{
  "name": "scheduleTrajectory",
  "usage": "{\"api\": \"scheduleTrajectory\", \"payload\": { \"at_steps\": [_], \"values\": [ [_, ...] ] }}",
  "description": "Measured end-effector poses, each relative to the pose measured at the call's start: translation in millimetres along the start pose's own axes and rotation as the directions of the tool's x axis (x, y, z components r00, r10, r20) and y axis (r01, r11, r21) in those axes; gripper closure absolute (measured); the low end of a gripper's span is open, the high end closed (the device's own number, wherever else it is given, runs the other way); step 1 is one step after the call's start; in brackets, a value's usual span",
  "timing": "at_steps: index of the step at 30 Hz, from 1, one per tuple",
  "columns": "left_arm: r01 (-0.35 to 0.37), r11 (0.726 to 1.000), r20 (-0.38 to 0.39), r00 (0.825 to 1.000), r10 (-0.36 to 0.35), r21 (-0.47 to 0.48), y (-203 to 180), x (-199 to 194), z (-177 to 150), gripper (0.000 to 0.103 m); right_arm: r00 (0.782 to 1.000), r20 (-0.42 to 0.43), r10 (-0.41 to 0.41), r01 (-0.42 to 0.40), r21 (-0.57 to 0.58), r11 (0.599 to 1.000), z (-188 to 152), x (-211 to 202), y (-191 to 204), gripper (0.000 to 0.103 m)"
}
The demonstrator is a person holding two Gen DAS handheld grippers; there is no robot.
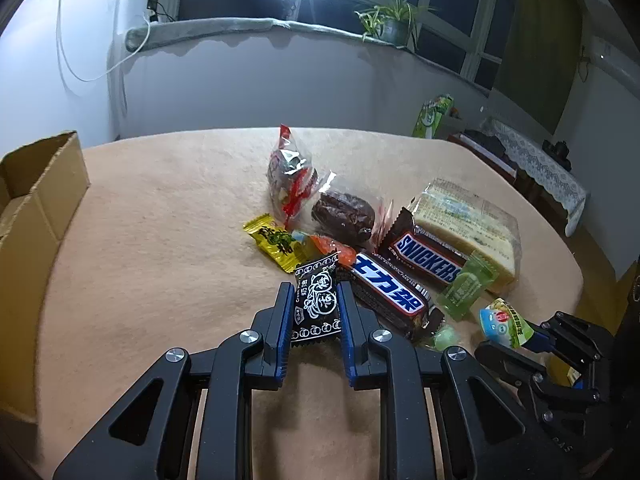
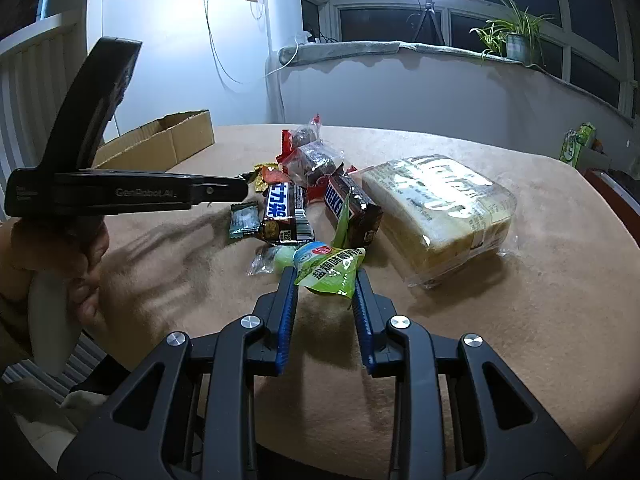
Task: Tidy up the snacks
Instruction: 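Reach the left tool to the black candy packet and close on it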
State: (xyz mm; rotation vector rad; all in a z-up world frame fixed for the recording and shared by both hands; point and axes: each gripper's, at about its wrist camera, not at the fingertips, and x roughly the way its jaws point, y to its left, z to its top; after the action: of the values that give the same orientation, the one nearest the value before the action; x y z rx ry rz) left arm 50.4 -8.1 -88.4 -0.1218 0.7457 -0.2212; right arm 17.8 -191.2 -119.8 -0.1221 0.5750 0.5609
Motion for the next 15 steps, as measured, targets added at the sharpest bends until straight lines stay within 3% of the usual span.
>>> {"api": "scheduleTrajectory", "payload": {
  "at_steps": [15],
  "values": [
    [0.002,0.999,0.106,0.994,0.004,-0.054,17.5,-56.1,14.0,0.084,0.996,0.073,-0.043,0.044,-0.010,0.999,26.4,-23.5,-0.9,0.075]
  ]
}}
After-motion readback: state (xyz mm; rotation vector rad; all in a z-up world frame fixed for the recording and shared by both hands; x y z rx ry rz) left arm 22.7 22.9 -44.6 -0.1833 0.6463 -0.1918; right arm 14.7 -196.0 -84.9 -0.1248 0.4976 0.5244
